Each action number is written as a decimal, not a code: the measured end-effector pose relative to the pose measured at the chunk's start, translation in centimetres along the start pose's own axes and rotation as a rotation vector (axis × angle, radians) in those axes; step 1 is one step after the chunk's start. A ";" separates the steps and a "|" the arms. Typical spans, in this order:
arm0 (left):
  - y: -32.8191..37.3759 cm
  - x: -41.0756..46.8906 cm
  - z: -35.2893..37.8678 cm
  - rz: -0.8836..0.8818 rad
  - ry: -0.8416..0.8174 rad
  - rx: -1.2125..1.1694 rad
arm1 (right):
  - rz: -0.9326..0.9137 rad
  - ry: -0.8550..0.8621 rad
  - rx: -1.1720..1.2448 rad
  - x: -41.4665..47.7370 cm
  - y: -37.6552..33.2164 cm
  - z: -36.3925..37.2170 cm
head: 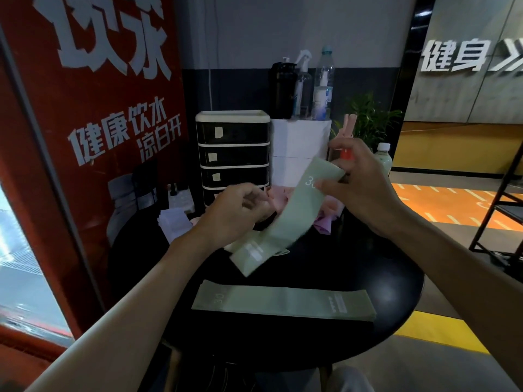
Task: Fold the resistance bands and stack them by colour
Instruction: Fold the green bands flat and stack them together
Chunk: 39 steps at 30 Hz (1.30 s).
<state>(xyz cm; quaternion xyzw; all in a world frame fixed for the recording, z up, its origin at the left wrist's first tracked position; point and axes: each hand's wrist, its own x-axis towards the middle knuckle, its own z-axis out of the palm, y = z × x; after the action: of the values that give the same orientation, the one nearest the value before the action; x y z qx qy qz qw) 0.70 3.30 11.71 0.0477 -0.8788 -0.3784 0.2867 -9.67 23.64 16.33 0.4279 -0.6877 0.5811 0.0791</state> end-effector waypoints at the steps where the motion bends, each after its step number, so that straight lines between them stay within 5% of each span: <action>1: 0.8 0.2 0.0 0.029 0.019 -0.033 | 0.011 0.004 0.021 0.0 -0.1 0.2; 17: 7.3 2.9 -0.1 0.173 0.139 -0.205 | 0.185 -0.022 0.212 -0.2 0.0 2.3; 23: 7.3 3.2 -0.2 0.148 0.109 -0.188 | 0.206 -0.061 0.205 -0.6 0.3 2.9; 39: 5.3 3.6 -3.6 -0.073 0.465 -0.434 | 0.338 -0.300 0.371 -3.1 3.0 2.7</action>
<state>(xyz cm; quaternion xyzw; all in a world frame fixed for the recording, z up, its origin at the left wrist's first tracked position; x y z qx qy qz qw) 0.34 3.69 19.04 0.1022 -0.6863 -0.5458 0.4698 -8.74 22.71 11.43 0.3955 -0.6353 0.6320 -0.2012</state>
